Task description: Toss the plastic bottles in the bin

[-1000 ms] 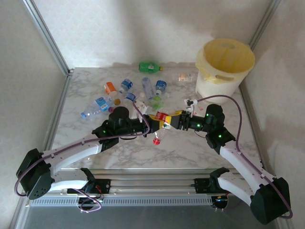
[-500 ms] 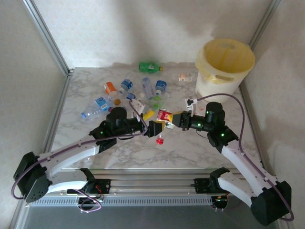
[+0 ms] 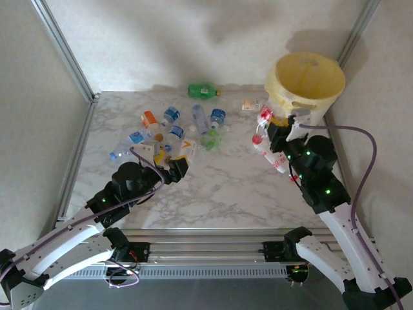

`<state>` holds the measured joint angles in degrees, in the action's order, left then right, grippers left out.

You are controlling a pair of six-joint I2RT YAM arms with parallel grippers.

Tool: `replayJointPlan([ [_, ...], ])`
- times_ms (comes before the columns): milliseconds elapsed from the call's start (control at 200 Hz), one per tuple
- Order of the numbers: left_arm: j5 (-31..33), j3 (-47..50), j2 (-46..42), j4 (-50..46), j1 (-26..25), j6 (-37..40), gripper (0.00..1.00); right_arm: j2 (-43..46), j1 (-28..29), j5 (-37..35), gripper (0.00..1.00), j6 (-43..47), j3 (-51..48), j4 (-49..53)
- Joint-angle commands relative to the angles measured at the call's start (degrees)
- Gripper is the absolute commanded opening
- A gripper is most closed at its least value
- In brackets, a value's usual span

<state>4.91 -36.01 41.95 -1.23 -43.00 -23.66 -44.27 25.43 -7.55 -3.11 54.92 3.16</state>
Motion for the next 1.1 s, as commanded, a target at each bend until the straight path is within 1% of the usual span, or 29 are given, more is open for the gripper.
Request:
replayJointPlan([
  [0, 5.4, 1.1, -2.1, -4.5, 0.6, -3.4, 1.0, -0.2, 0.3, -10.2, 0.0, 12.3, -1.3, -23.4],
  [90, 7.0, 1.4, -3.6, -5.5, 0.8, -4.4, 1.0, -3.6, -0.1, -11.3, 0.0, 18.7, -0.8, -35.2],
  [165, 7.9, 1.8, -4.3, -6.0, 1.2, -5.4, 1.0, -7.3, -1.0, -12.7, 0.0, 22.4, 1.0, -41.1],
  [270, 8.0, 2.6, -4.7, -6.2, 1.6, -6.2, 1.0, -11.0, -3.5, -13.1, 0.0, 23.5, 3.1, -45.9],
  [385, 8.7, 3.0, -5.0, -7.3, 2.0, -7.0, 1.0, -14.2, -6.9, -12.4, 0.0, 23.0, 5.4, -48.1],
  [510, 8.0, 3.6, -5.3, -6.9, 2.3, -7.7, 1.0, -17.9, -10.9, -11.7, 0.0, 20.2, 9.1, -46.4],
  [591, 7.8, 3.8, -5.2, -6.7, 2.3, -8.0, 1.0, -21.5, -13.7, -11.4, 0.0, 17.7, 12.7, -43.1],
  [666, 6.8, 3.8, -4.8, -6.2, 2.5, -8.2, 1.0, -26.4, -15.8, -11.7, 0.0, 15.9, 18.2, -37.5],
  [771, 4.5, 4.3, -4.2, -4.5, 2.5, -7.4, 1.0, -36.1, -17.7, -14.8, 0.03, 14.0, 29.3, -24.8],
  [821, 3.5, 4.7, -4.0, -3.3, 2.5, -7.4, 1.0, -40.6, -18.8, -13.3, 0.12, 10.9, 35.0, -17.1],
  [876, 2.4, 4.9, -3.6, -2.2, 2.5, -7.6, 1.0, -45.9, -19.4, -13.1, 0.15, 8.2, 42.1, -7.2],
  [901, 1.8, 4.9, -3.4, -1.7, 2.5, -7.6, 1.0, -48.0, -19.5, -13.1, 0.19, 7.5, 44.8, -3.5],
  [916, 1.6, 4.9, -3.2, -1.4, 2.4, -7.8, 1.0, -49.3, -19.5, -13.1, 0.26, 7.2, 46.1, -1.6],
  [961, 1.1, 4.9, -2.6, -0.6, 2.5, -8.3, 1.0, -52.7, -19.6, -13.5, 0.52, 6.5, 50.2, 4.3],
  [1026, -0.1, 4.9, -1.5, 0.5, 2.5, -8.5, 1.0, -56.1, -19.6, -14.5, 0.76, 5.3, 54.3, 12.0],
  [1051, -0.5, 4.8, -1.0, 0.7, 2.5, -8.6, 1.0, -56.6, -19.7, -14.6, 0.83, 5.0, 54.9, 13.8],
  [1096, -0.8, 4.7, -0.2, 0.8, 2.5, -8.7, 1.0, -56.3, -19.6, -14.9, 0.86, 4.1, 54.4, 15.7],
])
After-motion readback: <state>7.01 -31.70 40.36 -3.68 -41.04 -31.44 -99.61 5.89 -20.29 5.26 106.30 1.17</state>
